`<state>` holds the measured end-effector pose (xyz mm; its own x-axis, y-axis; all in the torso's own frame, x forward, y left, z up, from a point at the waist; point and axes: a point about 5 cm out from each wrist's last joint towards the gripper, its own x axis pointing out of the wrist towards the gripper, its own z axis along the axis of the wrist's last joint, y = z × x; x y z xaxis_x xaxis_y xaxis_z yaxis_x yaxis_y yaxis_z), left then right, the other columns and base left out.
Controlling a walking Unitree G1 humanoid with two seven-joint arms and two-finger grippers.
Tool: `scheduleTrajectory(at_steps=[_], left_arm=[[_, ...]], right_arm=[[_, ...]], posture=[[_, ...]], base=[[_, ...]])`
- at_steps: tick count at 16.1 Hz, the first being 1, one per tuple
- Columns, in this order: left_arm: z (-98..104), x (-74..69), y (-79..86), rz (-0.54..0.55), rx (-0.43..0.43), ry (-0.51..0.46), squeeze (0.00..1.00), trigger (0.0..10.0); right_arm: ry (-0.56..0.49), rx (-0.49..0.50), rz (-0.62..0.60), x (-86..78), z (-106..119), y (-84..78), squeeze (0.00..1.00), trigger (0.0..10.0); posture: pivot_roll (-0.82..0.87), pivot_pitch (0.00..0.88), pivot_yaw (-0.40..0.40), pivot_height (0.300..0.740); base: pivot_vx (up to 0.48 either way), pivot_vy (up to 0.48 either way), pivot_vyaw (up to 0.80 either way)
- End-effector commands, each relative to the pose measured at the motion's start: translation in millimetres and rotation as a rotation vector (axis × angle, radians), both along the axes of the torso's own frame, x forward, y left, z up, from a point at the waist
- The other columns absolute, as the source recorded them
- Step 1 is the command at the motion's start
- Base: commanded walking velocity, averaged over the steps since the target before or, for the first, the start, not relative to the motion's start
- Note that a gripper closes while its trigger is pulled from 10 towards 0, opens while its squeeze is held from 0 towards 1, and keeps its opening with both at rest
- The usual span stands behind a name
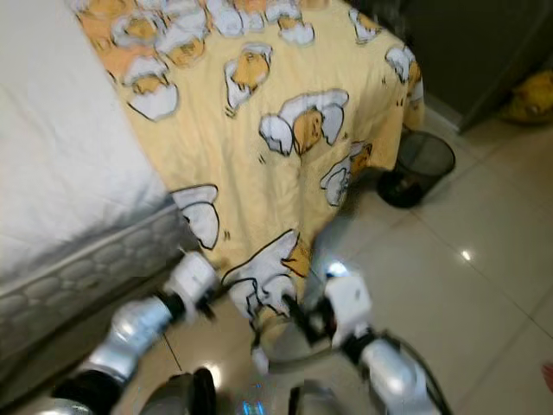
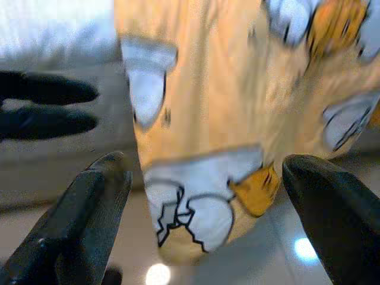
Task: Clean up the room
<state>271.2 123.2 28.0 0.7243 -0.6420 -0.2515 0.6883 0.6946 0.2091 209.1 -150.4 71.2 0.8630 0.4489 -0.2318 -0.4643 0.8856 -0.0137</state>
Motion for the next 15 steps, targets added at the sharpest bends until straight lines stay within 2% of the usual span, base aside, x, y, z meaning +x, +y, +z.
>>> scheduleTrajectory(at_steps=[1,2,3,4,5,7,8,10,11,12,15], left_arm=[[-5.3,-9.9,3.9,-0.011,-0.004,0.042,1.00,10.0],[-5.3,-11.6,5.0,-0.005,-0.017,0.050,1.00,10.0],[-2.6,-11.4,7.8,0.045,-0.071,0.057,1.00,10.0],[7.3,-5.0,11.3,0.146,-0.147,0.027,1.00,10.0],[28.5,11.3,21.7,0.360,-0.205,-0.098,1.00,10.0],[57.3,32.3,38.2,0.651,-0.335,-0.190,1.00,10.0],[66.0,36.6,45.2,0.740,-0.384,-0.205,1.00,10.0],[73.9,37.1,53.7,0.797,-0.412,-0.221,1.00,10.0],[75.3,32.9,56.8,0.799,-0.376,-0.236,0.27,10.0],[66.3,27.6,58.7,0.845,-0.319,-0.191,0.00,10.0],[59.9,22.8,57.8,0.934,-0.256,-0.158,0.00,10.0]], right_arm=[[-0.065,0.024,-0.025,13.0,14.5,-6.2,0.00,10.0],[-0.080,0.022,-0.024,16.8,17.4,-7.1,0.00,10.0],[-0.111,0.022,-0.025,26.7,22.9,-9.2,0.00,10.0],[-0.169,0.026,-0.046,41.8,33.8,-13.3,0.00,10.0],[-0.274,0.059,-0.113,64.0,56.0,-20.4,0.00,10.0],[-0.396,0.092,-0.201,86.7,85.2,-23.9,0.00,10.0],[-0.406,0.099,-0.217,90.0,87.9,-23.3,0.00,10.0],[-0.404,0.100,-0.227,91.5,85.0,-21.4,0.00,10.0],[-0.398,0.096,-0.234,90.9,80.7,-21.6,0.00,10.0],[-0.382,0.099,-0.257,91.5,74.2,-23.1,0.00,10.0],[-0.326,0.098,-0.284,89.4,58.3,-23.7,0.00,10.0]], posture=[[-0.19,0.046,0.016,0.732],[-0.19,0.046,0.016,0.732],[-0.18,0.005,0.023,0.732],[-0.16,0.000,0.028,0.732],[-0.15,0.000,0.035,0.732],[-0.14,0.000,0.040,0.732],[-0.14,0.000,0.041,0.732],[-0.14,0.000,0.045,0.732],[-0.14,0.000,0.049,0.732],[-0.15,0.000,0.056,0.732],[-0.15,0.000,0.062,0.732]], base=[[0.000,0.000,0.00],[0.000,0.000,0.00],[0.000,0.000,0.00],[0.000,0.000,0.00],[0.000,0.000,0.00],[0.000,0.000,0.00],[0.000,0.000,0.00],[0.000,0.000,0.00],[0.000,0.000,0.00],[0.000,-0.480,0.72],[0.000,-0.480,0.64]])
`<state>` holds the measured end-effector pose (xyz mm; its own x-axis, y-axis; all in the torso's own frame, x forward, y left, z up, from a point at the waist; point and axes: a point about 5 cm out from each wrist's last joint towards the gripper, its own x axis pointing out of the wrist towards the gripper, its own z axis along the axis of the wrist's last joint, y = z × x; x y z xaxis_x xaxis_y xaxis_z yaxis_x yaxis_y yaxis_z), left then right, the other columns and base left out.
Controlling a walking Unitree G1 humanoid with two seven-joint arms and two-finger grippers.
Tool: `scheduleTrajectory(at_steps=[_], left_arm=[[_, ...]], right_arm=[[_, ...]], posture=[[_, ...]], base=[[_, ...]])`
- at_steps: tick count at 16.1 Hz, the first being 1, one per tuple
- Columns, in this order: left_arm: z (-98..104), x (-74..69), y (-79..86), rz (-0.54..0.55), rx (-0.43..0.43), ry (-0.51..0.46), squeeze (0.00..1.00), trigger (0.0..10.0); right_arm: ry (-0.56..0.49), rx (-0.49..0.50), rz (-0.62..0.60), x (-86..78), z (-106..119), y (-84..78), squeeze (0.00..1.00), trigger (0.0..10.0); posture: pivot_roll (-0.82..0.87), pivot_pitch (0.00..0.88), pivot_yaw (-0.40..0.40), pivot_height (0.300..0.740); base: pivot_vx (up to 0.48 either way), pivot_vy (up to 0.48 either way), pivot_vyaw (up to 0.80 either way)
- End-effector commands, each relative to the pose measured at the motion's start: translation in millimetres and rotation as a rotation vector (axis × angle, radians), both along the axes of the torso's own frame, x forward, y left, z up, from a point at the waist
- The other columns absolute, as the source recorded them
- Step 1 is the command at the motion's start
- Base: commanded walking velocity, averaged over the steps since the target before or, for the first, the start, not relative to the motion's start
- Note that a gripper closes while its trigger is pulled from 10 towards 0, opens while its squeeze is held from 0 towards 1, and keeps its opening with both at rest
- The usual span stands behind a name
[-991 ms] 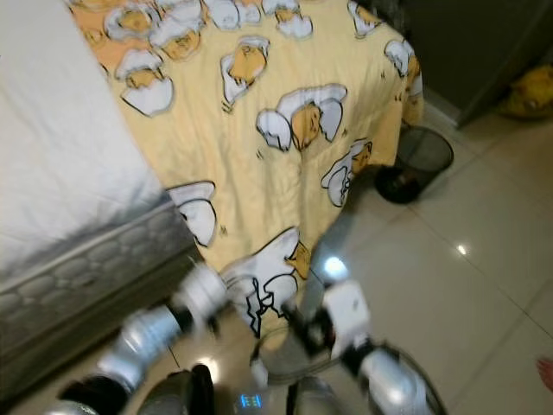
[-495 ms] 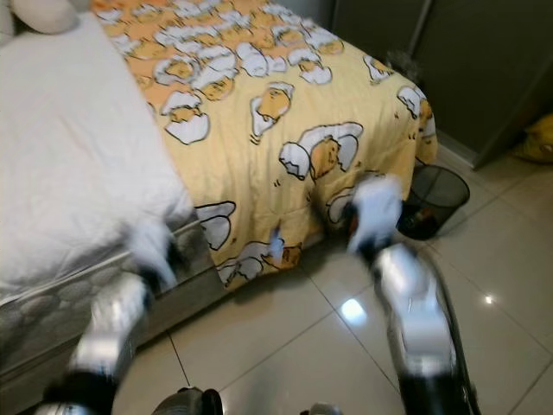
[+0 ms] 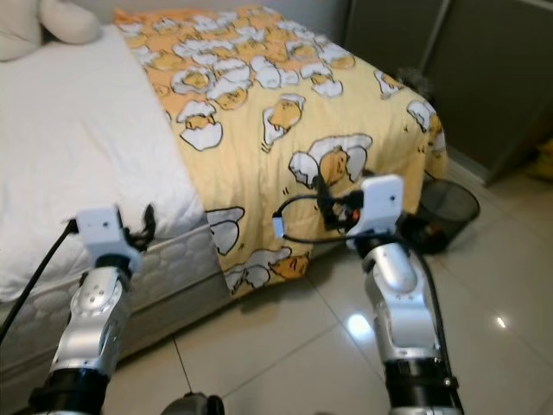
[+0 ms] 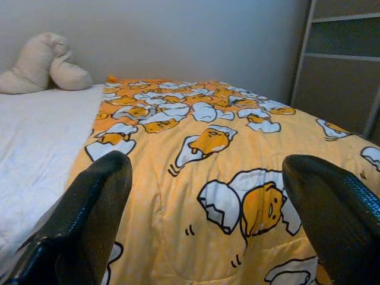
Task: Clean up the room
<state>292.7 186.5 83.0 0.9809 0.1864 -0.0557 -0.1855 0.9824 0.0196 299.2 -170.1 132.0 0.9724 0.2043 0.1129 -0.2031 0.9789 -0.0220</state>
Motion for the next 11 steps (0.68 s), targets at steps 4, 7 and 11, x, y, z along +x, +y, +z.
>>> scheduleTrajectory(at_steps=[4,7,11], left_arm=[[-16.8,-19.7,18.4,0.035,0.143,0.158,0.00,10.0],[-14.5,-15.1,-0.5,-0.022,0.112,0.143,0.00,10.0],[-8.4,-13.0,-10.5,-0.051,0.062,0.101,0.00,10.0]], right_arm=[[0.143,-0.002,-0.063,-29.0,-46.8,-11.0,0.00,10.0],[0.226,-0.001,-0.100,-40.6,-71.5,-16.1,0.00,10.0],[0.253,-0.013,-0.089,-44.7,-81.0,-10.2,0.00,10.0]], posture=[[-0.17,0.000,0.090,0.732],[-0.18,0.000,0.099,0.732],[-0.19,0.000,0.112,0.732]], base=[[0.000,-0.472,0.59],[0.000,-0.310,0.59],[0.000,0.000,0.59]])
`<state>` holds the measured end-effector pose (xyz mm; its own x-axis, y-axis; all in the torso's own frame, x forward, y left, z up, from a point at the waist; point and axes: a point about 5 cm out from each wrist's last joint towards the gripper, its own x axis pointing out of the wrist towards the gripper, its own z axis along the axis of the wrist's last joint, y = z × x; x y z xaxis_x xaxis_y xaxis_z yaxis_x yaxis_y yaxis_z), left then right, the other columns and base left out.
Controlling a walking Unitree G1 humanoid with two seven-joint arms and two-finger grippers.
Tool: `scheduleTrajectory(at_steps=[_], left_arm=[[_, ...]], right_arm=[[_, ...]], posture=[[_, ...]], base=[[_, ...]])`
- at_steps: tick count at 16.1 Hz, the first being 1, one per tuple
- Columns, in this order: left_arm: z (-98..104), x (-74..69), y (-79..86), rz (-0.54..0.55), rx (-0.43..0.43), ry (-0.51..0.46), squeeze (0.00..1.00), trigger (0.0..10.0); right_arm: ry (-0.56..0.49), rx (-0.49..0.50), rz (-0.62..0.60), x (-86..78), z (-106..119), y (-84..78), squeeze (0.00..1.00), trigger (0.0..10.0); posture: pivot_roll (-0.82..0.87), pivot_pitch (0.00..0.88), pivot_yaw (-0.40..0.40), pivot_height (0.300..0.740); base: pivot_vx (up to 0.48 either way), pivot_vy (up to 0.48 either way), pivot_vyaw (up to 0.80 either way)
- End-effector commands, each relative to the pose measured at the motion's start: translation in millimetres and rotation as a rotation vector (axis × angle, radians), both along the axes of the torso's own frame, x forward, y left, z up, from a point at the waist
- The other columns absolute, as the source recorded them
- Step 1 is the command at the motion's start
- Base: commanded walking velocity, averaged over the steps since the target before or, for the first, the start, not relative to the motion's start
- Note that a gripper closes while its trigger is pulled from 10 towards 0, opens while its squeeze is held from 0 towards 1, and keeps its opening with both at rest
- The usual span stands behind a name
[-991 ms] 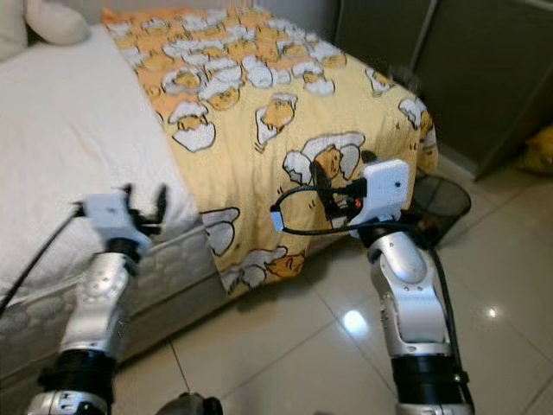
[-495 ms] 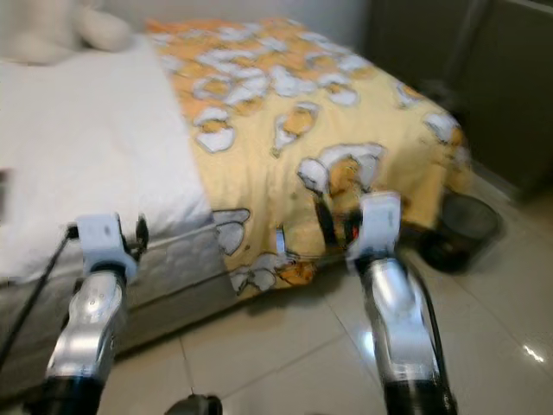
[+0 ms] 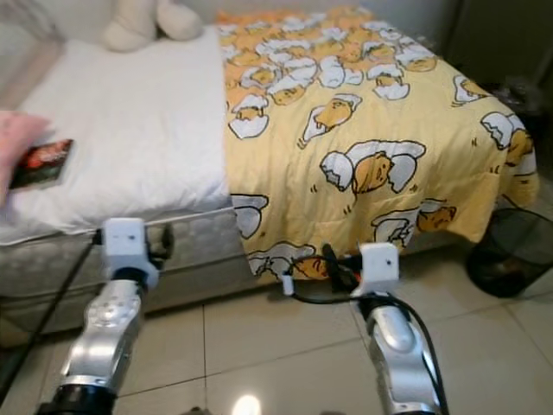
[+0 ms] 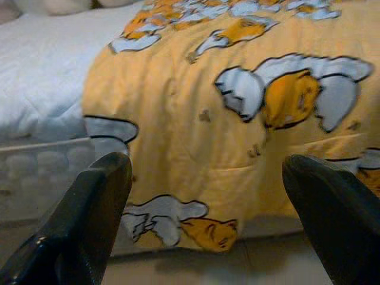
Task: Clean up the room
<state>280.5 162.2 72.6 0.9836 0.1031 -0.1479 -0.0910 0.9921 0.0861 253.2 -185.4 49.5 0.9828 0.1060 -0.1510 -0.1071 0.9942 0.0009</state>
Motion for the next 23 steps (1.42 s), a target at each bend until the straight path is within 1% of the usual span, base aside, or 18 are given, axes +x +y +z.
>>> scheduleTrajectory(at_steps=[1,2,3,4,5,6,9,11,12,13,15,16,18,19,21,23], left_arm=[[-1.1,-3.7,17.6,0.042,0.017,0.011,0.00,10.0],[-4.4,-7.4,19.1,0.030,0.024,0.021,0.00,10.0],[-8.2,-13.3,19.8,0.003,0.049,0.030,0.00,10.0],[-13.1,-18.6,20.2,-0.016,0.068,0.049,0.00,10.0],[-18.5,-22.0,21.0,-0.003,0.060,0.081,0.00,10.0],[-18.9,-21.4,20.3,0.011,0.036,0.081,0.00,10.0],[-20.0,-21.3,16.5,0.018,0.025,0.078,0.00,10.0],[-26.6,-32.4,18.0,0.031,0.028,0.072,0.00,10.0],[-30.5,-35.6,18.9,0.042,0.028,0.079,0.00,10.0],[-30.9,-34.8,17.5,0.034,0.032,0.065,0.00,10.0],[-29.1,-32.3,13.9,0.007,0.006,0.042,0.00,10.0],[-26.7,-30.9,11.0,-0.011,0.002,0.026,0.00,10.0],[-25.7,-31.2,12.0,-0.014,-0.025,0.018,0.00,10.0],[-25.8,-31.8,12.2,-0.023,-0.020,0.015,0.00,10.0],[-26.1,-31.5,10.6,-0.036,-0.016,0.011,0.00,10.0],[-24.4,-27.5,3.1,-0.053,-0.025,-0.001,0.00,10.0]], right_arm=[[-0.014,0.006,0.009,0.1,0.9,5.4,0.00,10.0],[-0.016,0.004,0.009,-1.1,0.1,5.6,0.00,10.0],[-0.011,0.005,0.014,-3.4,-0.8,6.3,0.00,10.0],[-0.006,0.002,0.020,-4.2,-1.6,6.1,0.00,10.0],[-0.012,-0.018,0.021,-2.9,-1.0,6.3,0.00,10.0],[-0.015,-0.023,0.024,-0.9,-0.3,7.5,0.00,10.0],[-0.040,-0.045,0.050,3.2,4.5,11.3,0.00,10.0],[-0.087,-0.081,0.067,2.2,11.9,10.0,0.00,10.0],[-0.087,-0.082,0.067,2.1,12.1,8.0,0.00,10.0],[-0.074,-0.074,0.060,2.9,10.2,5.7,0.00,10.0],[-0.068,-0.066,0.056,3.3,9.5,5.0,0.00,10.0],[-0.062,-0.066,0.056,2.3,7.3,4.0,0.00,10.0],[-0.036,-0.034,0.029,-0.2,2.6,1.9,0.00,10.0],[-0.033,-0.028,0.029,-1.0,1.1,2.4,0.00,10.0],[-0.027,-0.036,0.042,-2.3,-0.7,3.8,0.00,10.0],[-0.020,-0.042,0.042,-2.2,-2.7,1.7,0.00,10.0]], posture=[[-0.19,0.000,0.112,0.732],[-0.19,0.000,0.112,0.732],[-0.19,0.000,0.113,0.732],[-0.19,0.000,0.108,0.732],[-0.19,0.000,0.106,0.732],[-0.18,0.000,0.103,0.732],[-0.17,0.000,0.088,0.732],[-0.17,0.000,0.072,0.732],[-0.17,0.000,0.070,0.732],[-0.17,0.000,0.070,0.732],[-0.17,0.000,0.067,0.732],[-0.17,0.000,0.069,0.732],[-0.16,0.000,0.073,0.732],[-0.16,0.000,0.076,0.740],[-0.17,0.000,0.077,0.740],[-0.18,0.000,0.083,0.740]], base=[[0.000,0.000,0.58],[0.000,0.000,0.58],[0.000,0.000,0.58],[0.000,-0.442,0.59],[0.000,-0.435,0.58],[0.000,-0.435,0.57],[0.000,-0.435,0.55],[0.000,-0.444,0.51],[0.000,-0.446,0.51],[0.000,-0.446,0.51],[0.000,-0.446,0.51],[0.000,0.000,0.50],[0.000,0.000,0.49],[0.000,0.480,0.43],[0.000,0.480,0.42],[0.000,0.202,0.42]])
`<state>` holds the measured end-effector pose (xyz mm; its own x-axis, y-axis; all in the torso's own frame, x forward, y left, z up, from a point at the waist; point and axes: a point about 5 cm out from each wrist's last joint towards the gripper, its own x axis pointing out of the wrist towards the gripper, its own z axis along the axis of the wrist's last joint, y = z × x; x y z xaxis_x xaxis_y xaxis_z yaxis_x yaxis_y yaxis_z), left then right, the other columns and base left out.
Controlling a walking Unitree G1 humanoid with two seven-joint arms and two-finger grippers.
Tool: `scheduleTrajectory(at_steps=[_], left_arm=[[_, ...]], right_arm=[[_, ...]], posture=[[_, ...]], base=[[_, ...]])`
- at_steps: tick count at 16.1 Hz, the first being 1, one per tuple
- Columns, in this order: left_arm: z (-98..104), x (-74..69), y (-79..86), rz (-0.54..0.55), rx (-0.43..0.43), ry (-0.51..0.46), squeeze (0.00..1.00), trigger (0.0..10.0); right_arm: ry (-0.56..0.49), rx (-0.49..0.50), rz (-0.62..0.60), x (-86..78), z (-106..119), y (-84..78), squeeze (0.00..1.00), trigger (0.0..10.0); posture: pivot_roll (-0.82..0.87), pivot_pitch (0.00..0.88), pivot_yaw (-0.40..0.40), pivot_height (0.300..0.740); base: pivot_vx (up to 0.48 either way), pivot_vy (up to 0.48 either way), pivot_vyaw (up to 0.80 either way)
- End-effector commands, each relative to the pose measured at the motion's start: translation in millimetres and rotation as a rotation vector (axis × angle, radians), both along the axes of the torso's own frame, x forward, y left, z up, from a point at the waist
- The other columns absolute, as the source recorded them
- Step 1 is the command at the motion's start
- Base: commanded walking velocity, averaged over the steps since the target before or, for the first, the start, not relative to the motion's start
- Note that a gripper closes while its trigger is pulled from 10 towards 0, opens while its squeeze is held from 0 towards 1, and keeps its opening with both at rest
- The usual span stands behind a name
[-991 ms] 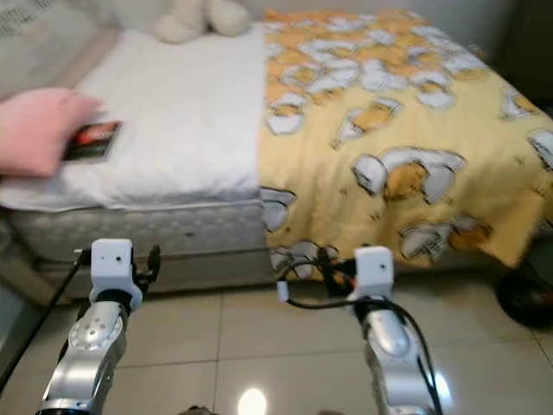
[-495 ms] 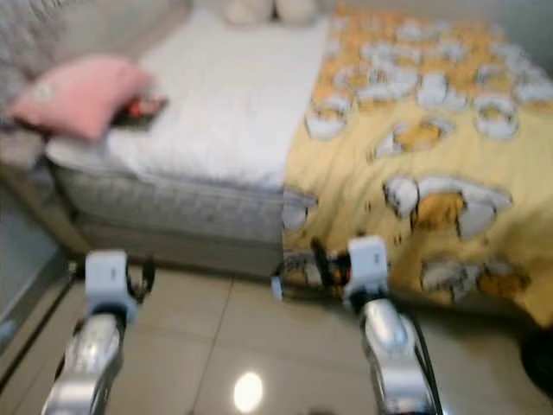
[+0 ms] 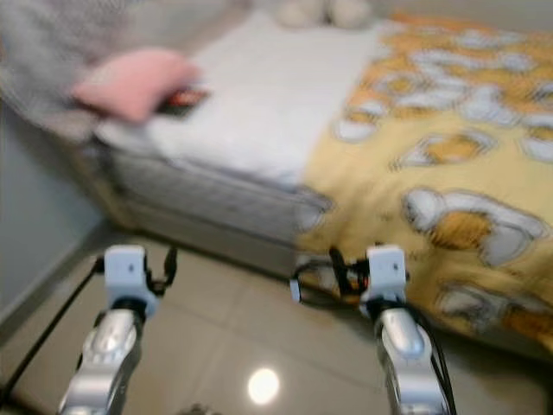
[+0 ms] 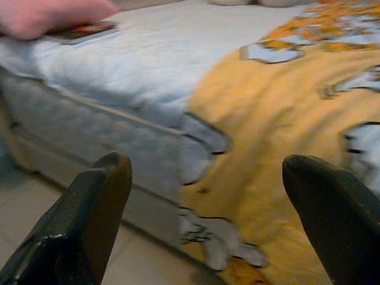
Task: Clean up the room
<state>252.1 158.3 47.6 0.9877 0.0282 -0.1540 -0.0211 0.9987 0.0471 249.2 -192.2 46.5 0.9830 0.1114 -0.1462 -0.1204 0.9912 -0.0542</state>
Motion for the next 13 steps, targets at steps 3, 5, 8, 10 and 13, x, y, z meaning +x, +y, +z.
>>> scheduleTrajectory(at_steps=[3,5,8,10,13], left_arm=[[3.2,7.7,-0.4,-0.023,0.027,-0.008,0.00,10.0],[4.1,8.8,3.4,-0.021,0.044,-0.010,0.00,10.0],[-3.8,5.0,12.2,0.056,0.005,0.053,0.00,10.0],[-12.8,-6.7,20.4,0.102,-0.015,0.108,0.00,10.0],[-8.4,-19.5,15.7,0.008,0.030,0.044,0.00,10.0]], right_arm=[[-0.003,-0.004,0.051,3.1,0.1,7.1,0.00,10.0],[-0.005,0.005,0.057,3.1,0.5,8.0,0.00,10.0],[-0.018,0.001,0.055,3.2,2.5,6.5,0.00,10.0],[-0.043,-0.003,0.062,4.2,6.6,6.7,0.00,10.0],[-0.048,0.023,0.078,5.8,8.2,8.2,0.00,10.0]], posture=[[-0.19,0.000,0.084,0.740],[-0.19,0.000,0.085,0.740],[-0.19,0.000,0.081,0.740],[-0.20,0.000,0.080,0.740],[-0.20,0.000,0.078,0.740]], base=[[0.000,-0.317,0.43],[0.000,-0.472,0.45],[0.000,-0.471,0.45],[0.000,-0.471,0.45],[0.000,-0.471,0.49]])
